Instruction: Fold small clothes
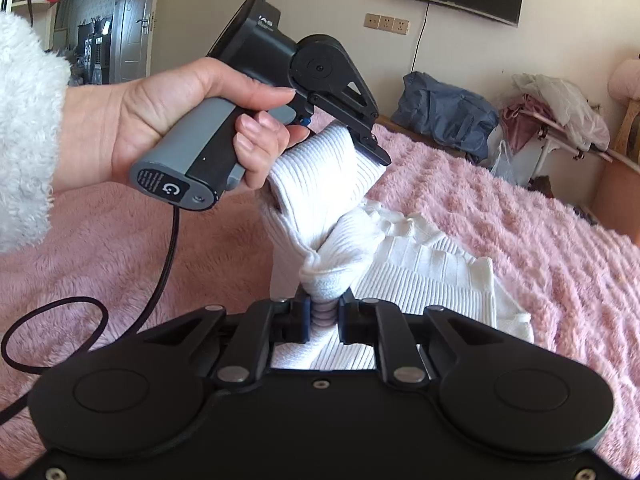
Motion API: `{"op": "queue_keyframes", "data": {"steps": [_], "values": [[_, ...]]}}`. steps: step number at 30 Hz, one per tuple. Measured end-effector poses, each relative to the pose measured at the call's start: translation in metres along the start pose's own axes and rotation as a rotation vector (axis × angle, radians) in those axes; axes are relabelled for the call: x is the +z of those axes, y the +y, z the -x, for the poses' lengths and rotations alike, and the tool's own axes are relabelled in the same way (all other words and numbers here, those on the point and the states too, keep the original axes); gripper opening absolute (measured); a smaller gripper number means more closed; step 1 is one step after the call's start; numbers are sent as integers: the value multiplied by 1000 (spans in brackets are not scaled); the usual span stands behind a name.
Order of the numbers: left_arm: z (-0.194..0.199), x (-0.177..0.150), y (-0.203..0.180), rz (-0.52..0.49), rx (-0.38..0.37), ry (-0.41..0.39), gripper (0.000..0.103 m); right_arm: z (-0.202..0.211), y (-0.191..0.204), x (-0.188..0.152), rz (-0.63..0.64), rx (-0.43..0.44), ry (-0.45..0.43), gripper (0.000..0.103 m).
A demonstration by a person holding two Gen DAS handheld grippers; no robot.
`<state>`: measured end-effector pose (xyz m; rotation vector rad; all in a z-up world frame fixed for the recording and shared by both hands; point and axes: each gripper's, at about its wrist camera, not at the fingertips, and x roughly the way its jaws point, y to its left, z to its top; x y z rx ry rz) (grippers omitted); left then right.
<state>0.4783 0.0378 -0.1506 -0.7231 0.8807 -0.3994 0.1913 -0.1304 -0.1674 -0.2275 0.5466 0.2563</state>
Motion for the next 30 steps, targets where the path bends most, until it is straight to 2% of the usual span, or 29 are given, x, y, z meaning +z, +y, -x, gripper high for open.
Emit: {"op": "queue_keyframes", "data": {"steps": [4, 9, 11, 14, 17, 24, 30], "values": [[1, -2, 0, 3, -6, -5, 6, -5, -3, -4, -2, -13, -7, 12], [0, 1, 7, 3, 30, 9, 6, -11, -9, -6, -58, 49, 19, 12], [-1, 0, 11, 12, 16, 8, 6, -16, -15, -8, -103, 65, 32, 12], [-2, -3, 10, 32, -19, 7, 6, -18, -25, -10, -148, 46, 40, 12], [-8, -5, -4, 14, -34, 14, 6, -13, -34, -9, -168, 35, 33, 12], [-31, -16, -56, -42, -86, 29, 6, 10, -60, -14, -137, -58, -24, 12], [-67, -44, -82, -72, -85, 63, 6, 12, -93, -43, -189, -106, 19, 12]]}}
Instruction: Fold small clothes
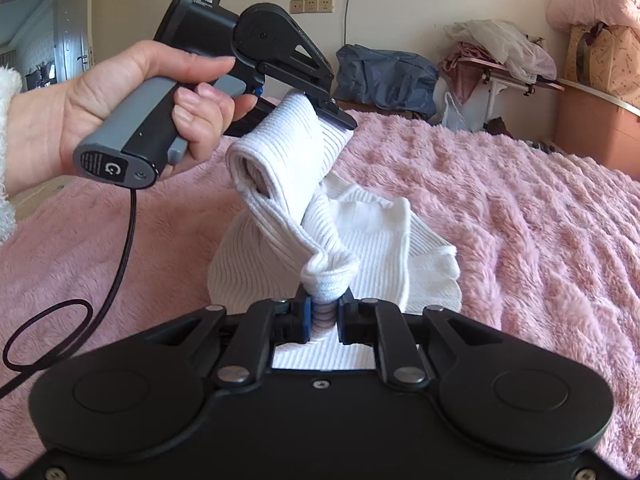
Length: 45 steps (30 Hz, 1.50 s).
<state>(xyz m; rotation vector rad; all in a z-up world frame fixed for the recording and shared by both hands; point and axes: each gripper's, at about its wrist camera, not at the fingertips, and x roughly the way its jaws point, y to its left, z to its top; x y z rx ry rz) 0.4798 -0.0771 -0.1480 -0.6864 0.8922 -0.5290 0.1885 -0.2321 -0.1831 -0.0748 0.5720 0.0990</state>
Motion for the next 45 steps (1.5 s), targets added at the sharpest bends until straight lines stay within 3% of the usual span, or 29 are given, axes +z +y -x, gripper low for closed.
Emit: {"op": "queue_keyframes", "data": {"steps": [4, 14, 20, 26, 31, 38, 42, 45], "values": [[-21, -18, 0, 4, 2, 19, 6, -9, -15, -16, -82, 16, 58, 12], [-27, -31, 3, -4, -6, -21, 6, -21, -24, -35, -83, 25, 68, 13], [-1, -34, 8, 26, -20, -84, 6, -4, -39, -26, -181, 93, 92, 27], [38, -38, 26, 62, -4, -178, 6, 12, -78, 7, -293, 190, -24, 28], [57, -45, 41, 84, 18, -208, 6, -53, -106, 55, -288, 322, -42, 28], [68, -51, 56, 91, 20, -203, 6, -155, -109, 85, -314, 450, 102, 25], [73, -53, 64, 114, 15, -205, 6, -182, -91, 79, -299, 367, 160, 21], [79, -56, 68, 118, 22, -214, 6, -183, -79, 76, -274, 432, 181, 21]]}}
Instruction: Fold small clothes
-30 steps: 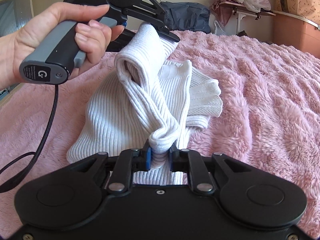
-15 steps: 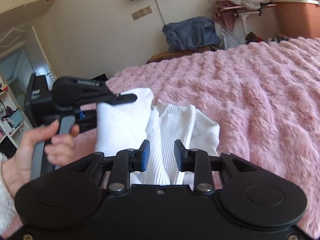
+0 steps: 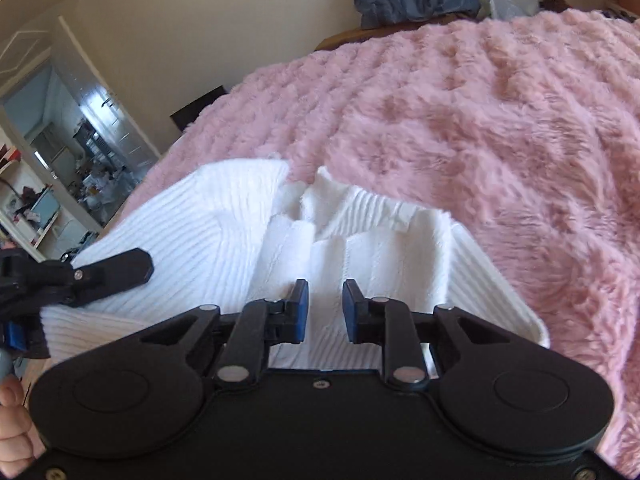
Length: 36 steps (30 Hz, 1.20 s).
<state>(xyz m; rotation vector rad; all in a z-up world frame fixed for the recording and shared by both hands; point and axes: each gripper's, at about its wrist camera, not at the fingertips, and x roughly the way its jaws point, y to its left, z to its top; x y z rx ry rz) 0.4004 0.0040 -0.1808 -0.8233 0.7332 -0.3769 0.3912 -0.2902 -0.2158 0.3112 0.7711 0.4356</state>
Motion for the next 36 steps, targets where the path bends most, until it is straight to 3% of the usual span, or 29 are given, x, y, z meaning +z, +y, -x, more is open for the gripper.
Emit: {"op": "queue_keyframes", "data": {"steps": [2, 4, 8, 11, 16, 19, 22, 23, 24, 25, 32, 36], "values": [[7, 0, 5, 9, 7, -6, 6, 1, 9, -3, 15, 39, 3, 20], [13, -1, 11, 15, 20, -14, 6, 2, 15, -4, 22, 73, 3, 11], [23, 0, 25, 33, 36, -8, 6, -3, 20, -4, 52, 69, 9, 10], [26, 1, 30, 36, 47, -9, 6, -14, 7, -1, -27, 70, 30, 11], [24, 1, 27, 25, 42, -5, 6, -14, -5, 3, -77, 33, -23, 31], [20, 2, 25, 23, 38, 0, 6, -22, -10, 5, -109, 85, 29, 31], [18, 3, 23, 23, 37, 1, 6, -30, -9, 7, -109, 82, 56, 31], [18, 3, 23, 24, 36, 2, 6, -32, -9, 7, -116, 87, 65, 30], [17, 4, 23, 24, 34, 6, 6, -34, -10, 7, -127, 96, 74, 15], [17, 4, 22, 23, 36, 8, 6, -34, -10, 8, -135, 97, 78, 5], [13, 8, 13, 6, 12, 19, 6, -4, -9, 11, -158, 101, -18, 5], [6, 8, 2, -9, -8, 27, 6, 27, -9, 18, -137, 51, -103, 5]]}}
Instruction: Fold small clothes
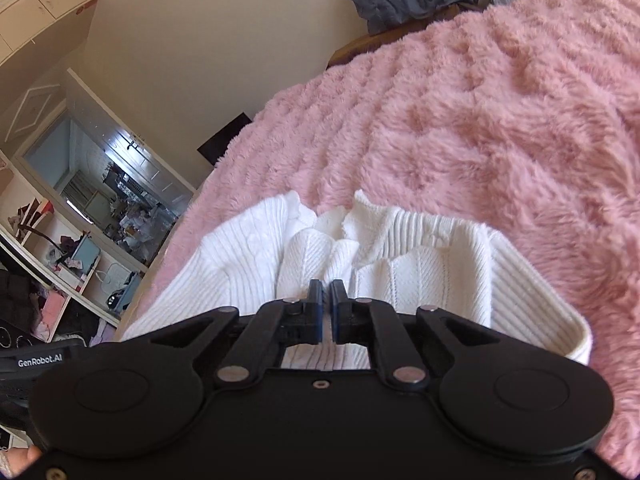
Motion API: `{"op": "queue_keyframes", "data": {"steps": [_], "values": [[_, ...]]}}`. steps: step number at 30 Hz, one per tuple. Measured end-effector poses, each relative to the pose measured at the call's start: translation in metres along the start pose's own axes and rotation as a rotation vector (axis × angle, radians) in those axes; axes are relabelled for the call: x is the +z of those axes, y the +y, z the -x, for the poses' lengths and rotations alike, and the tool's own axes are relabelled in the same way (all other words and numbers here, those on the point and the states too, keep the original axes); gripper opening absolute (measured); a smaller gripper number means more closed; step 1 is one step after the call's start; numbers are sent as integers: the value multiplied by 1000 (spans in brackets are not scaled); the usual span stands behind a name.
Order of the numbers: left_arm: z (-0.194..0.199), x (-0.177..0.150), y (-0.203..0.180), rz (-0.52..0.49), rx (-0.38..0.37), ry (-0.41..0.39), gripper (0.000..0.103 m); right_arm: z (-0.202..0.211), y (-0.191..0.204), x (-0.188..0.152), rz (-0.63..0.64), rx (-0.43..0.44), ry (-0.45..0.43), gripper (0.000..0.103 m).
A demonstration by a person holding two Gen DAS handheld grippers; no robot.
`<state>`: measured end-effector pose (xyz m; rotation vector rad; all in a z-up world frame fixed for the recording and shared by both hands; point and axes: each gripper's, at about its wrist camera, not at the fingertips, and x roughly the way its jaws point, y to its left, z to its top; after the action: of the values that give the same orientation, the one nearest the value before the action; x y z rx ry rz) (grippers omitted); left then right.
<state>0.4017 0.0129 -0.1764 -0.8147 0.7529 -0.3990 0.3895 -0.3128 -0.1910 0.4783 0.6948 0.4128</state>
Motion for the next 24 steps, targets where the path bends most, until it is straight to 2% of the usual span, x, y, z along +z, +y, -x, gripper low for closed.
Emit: {"op": "queue_keyframes", "data": {"steps": [3, 8, 11, 14, 15, 18, 21, 24], "values": [[-10, -1, -10, -15, -8, 12, 6, 8, -4, 5, 35, -61, -11, 5], [-33, -5, -27, -42, -14, 38, 7, -7, -25, -2, 47, -143, 0, 5], [-43, -5, -34, -53, -10, 49, 7, -4, -37, -9, -31, -110, 8, 10], [-48, -6, -37, -62, -5, 56, 7, 24, -38, -17, -71, -43, -30, 12], [-49, -6, -38, -64, -5, 57, 7, 33, -37, -21, -82, -11, -26, 15], [-50, -6, -39, -69, 1, 54, 8, 47, -36, -38, -90, 32, 21, 25], [-48, -8, -37, -61, 5, 50, 8, 41, -41, -48, -108, 30, 73, 27], [-47, -8, -37, -58, 11, 53, 8, 33, -46, -54, -164, 73, 97, 27]]}}
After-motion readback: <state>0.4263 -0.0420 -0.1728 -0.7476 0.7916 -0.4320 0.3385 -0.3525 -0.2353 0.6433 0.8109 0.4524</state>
